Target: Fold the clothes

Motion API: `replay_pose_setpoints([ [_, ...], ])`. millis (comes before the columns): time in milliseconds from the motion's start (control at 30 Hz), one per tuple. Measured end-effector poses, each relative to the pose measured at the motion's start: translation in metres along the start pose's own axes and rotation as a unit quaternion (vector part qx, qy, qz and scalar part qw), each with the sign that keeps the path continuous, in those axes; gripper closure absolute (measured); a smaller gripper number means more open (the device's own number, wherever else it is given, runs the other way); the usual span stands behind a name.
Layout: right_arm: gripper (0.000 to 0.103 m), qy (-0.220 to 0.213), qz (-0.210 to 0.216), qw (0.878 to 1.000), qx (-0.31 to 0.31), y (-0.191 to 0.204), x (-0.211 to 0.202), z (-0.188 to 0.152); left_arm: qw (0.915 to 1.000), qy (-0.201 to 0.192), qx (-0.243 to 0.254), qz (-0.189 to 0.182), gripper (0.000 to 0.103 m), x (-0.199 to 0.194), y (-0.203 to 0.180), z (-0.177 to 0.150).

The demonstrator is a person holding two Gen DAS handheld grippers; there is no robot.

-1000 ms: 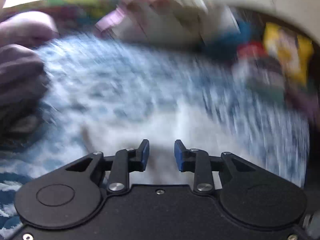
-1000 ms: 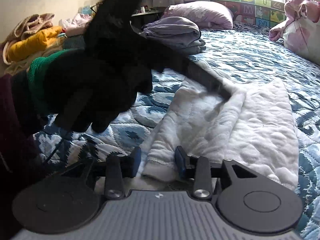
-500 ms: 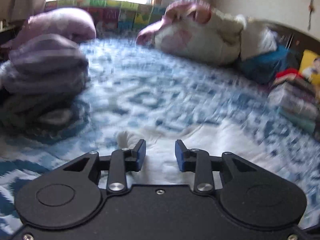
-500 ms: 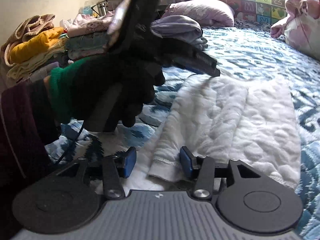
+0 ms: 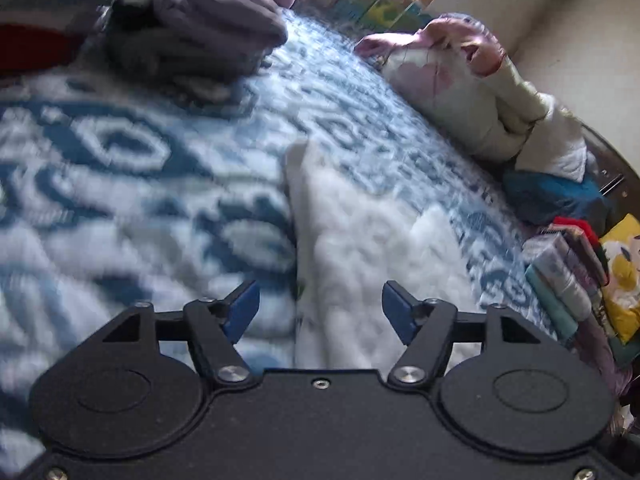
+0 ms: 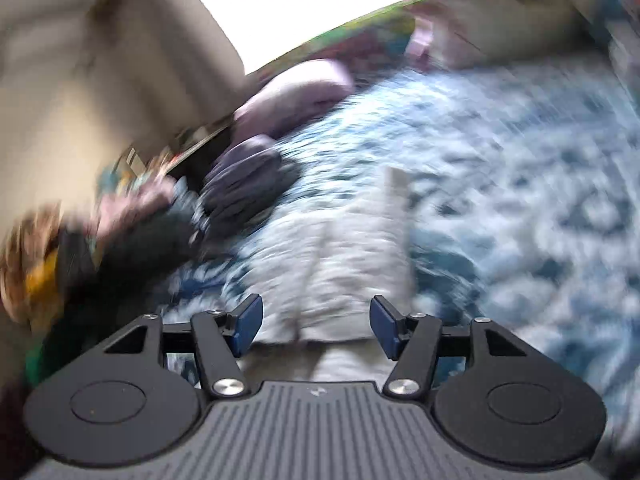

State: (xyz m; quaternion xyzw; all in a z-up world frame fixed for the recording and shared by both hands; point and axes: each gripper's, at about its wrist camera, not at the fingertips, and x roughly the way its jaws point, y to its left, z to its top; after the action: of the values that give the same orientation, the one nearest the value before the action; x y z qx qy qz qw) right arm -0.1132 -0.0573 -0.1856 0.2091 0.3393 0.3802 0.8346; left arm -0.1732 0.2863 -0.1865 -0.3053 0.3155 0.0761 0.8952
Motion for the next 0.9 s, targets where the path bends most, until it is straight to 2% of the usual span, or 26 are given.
replay_pose_setpoints([
  [67,0.042,-0.01,0.006,0.999,0.044,-0.017,0.0,-0.003,1.0,0.002,0.007,-0.006,0.036,-0.005,-0.004,-0.008],
  [133,0.043,-0.007,0.009,0.998,0.063,-0.025,0.006,-0.006,0.9997,0.012,-0.007,-0.018,0.037,-0.004,-0.004,-0.015],
  [167,0.044,-0.006,0.011,0.998,0.067,-0.027,0.01,-0.007,0.9994,0.018,-0.019,-0.023,0.041,-0.003,-0.003,-0.018],
  [200,0.044,-0.007,0.011,0.998,0.063,-0.026,0.014,-0.007,0.9993,0.023,-0.022,-0.02,0.05,0.0,-0.002,-0.021],
  [267,0.048,-0.009,0.007,0.999,0.049,-0.023,0.022,-0.008,0.9996,0.029,-0.005,0.0,0.06,0.004,-0.008,-0.027],
  [300,0.049,-0.01,0.005,0.999,0.041,-0.022,0.026,-0.008,0.9996,0.028,0.007,0.008,0.07,0.006,-0.012,-0.03],
  [333,0.055,-0.011,0.003,0.999,0.034,-0.02,0.029,-0.009,0.9993,0.021,0.02,0.023,0.078,0.005,-0.014,-0.033],
  [367,0.066,-0.009,0.003,1.0,0.03,-0.02,0.034,-0.01,0.9989,0.013,0.032,0.032,0.084,0.003,-0.017,-0.034],
  [433,0.076,-0.008,-0.006,1.0,0.016,-0.018,0.039,-0.012,0.9986,-0.006,0.041,0.033,0.091,-0.005,-0.02,-0.032],
  [467,0.086,-0.011,-0.007,1.0,0.008,-0.016,0.04,-0.012,0.9985,-0.011,0.043,0.031,0.094,-0.009,-0.021,-0.03],
  [500,0.089,-0.015,-0.004,1.0,0.003,-0.015,0.04,-0.012,0.9985,-0.013,0.045,0.028,0.1,-0.011,-0.021,-0.029],
  [567,0.09,-0.021,0.01,1.0,-0.003,-0.011,0.036,-0.009,0.9985,-0.018,0.048,0.022,0.102,-0.016,-0.022,-0.026],
  [600,0.09,-0.017,0.002,1.0,-0.014,-0.009,0.035,-0.009,0.9982,-0.009,0.051,0.03,0.101,-0.014,-0.022,-0.026],
  [700,0.087,0.01,-0.036,0.998,-0.046,-0.005,0.037,-0.011,0.9931,-0.013,0.075,0.089,0.101,-0.005,-0.019,-0.031],
  [767,0.087,-0.001,-0.036,0.998,-0.056,0.0,0.033,-0.011,0.9951,-0.022,0.072,0.064,0.099,-0.011,-0.019,-0.029],
  [800,0.087,-0.007,-0.036,0.997,-0.061,0.002,0.031,-0.012,0.9956,-0.028,0.072,0.054,0.095,-0.015,-0.021,-0.028],
  [900,0.087,-0.044,-0.036,0.996,-0.076,0.008,0.02,-0.009,0.9902,-0.068,0.115,0.04,0.092,-0.026,-0.039,-0.03],
])
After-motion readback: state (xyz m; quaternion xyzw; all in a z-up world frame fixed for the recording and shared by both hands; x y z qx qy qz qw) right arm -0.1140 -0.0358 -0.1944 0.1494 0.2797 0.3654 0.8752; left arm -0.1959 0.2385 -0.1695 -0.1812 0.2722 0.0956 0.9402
